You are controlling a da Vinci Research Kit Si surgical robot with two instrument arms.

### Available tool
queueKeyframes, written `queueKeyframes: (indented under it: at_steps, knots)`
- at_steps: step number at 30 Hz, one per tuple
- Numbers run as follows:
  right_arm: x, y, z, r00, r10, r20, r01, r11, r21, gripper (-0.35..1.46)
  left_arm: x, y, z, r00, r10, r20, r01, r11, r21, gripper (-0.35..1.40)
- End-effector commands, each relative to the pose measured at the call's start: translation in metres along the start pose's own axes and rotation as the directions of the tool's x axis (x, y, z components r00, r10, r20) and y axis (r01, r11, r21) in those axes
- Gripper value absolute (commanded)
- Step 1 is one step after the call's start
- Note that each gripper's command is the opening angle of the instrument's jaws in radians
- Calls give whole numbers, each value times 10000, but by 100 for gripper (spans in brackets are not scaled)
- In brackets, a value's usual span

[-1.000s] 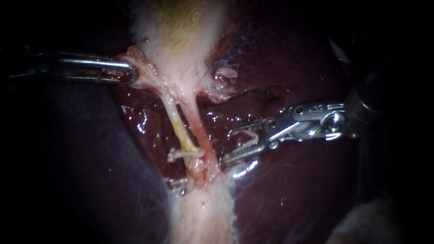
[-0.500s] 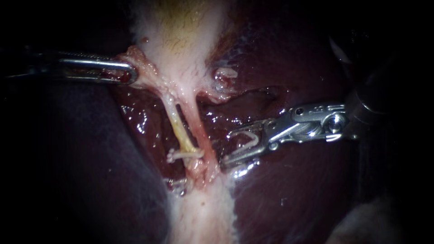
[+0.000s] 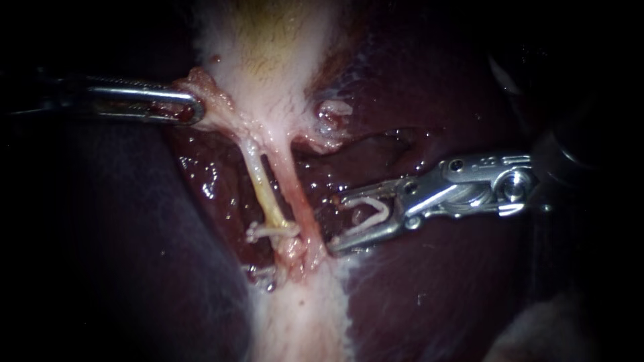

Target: Clipping second clip left tube

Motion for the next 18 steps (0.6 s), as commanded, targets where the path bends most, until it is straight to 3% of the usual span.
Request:
queueKeyframes:
  at_steps: [1,7,18]
  knots:
    - [3,-2,-1,10000,-57,-17,57,10000,-37,46,0,0,0,10000,-3,-2,3,10000,1,-35]
    - [20,-16,-2,9997,-223,-131,222,9997,-77,46,0,-1,0,10000,-2,-2,2,10000,0,-35]
    - [35,-25,14,9992,-318,-223,316,9995,-82,47,-1,-2,1,10000,3,-2,-3,10000,3,-35]
